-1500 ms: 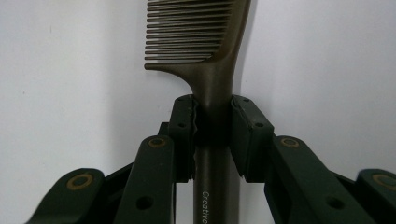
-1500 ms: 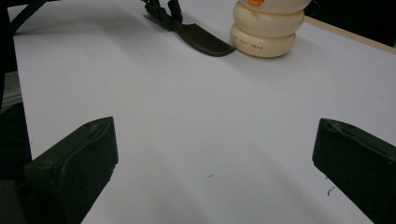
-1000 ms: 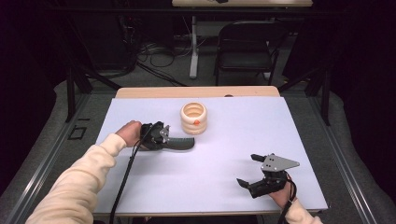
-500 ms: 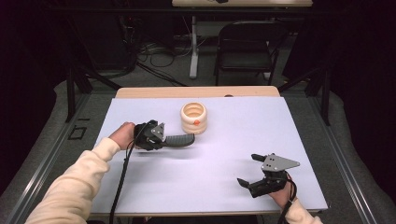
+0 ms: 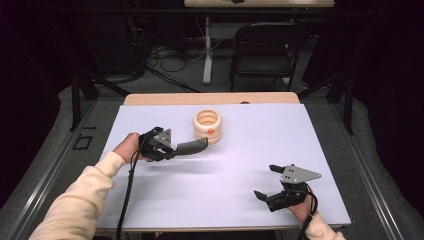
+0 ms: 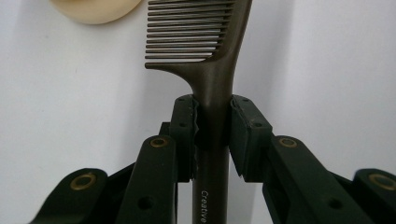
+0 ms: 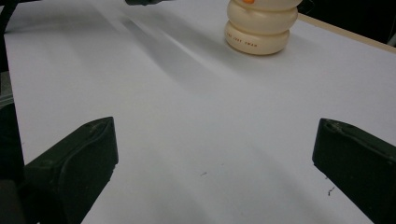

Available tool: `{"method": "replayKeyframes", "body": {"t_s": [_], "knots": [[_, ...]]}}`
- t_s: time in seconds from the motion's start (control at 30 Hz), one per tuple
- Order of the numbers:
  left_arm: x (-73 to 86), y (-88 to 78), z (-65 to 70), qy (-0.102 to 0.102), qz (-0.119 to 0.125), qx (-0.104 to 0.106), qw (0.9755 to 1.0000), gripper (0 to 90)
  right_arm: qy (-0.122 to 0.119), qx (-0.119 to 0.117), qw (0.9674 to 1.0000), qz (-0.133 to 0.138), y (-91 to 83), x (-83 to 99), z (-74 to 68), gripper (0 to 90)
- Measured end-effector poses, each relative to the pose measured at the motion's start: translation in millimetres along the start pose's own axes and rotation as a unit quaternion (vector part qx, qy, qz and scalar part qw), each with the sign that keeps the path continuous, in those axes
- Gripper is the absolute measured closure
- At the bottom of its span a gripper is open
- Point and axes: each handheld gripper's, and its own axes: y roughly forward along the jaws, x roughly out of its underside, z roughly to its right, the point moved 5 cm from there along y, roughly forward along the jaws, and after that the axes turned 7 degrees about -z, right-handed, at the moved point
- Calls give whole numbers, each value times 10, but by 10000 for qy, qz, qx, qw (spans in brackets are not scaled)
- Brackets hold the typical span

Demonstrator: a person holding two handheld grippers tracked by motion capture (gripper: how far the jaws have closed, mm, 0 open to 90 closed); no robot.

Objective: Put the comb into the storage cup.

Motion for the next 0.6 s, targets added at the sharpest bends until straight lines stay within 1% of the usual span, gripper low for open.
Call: {"method": "replayKeyframes", "body": {"t_s": [0.1,0.3,0.37,0.53,0.6], "knots": [[2,-16,6,-94,162,-11,9998,723,2,0,10000,4,0,-1,1,0],[24,-41,21,-246,404,-72,9989,722,6,9,10000,0,0,-1,1,0],[29,-45,29,-269,459,-79,9986,722,0,14,10000,-1,0,-1,2,0],[44,-50,34,-402,547,-143,9976,722,14,19,10000,-2,0,-1,2,0],[46,-51,36,-475,611,-185,9968,722,15,18,10000,-5,1,0,3,0]]}}
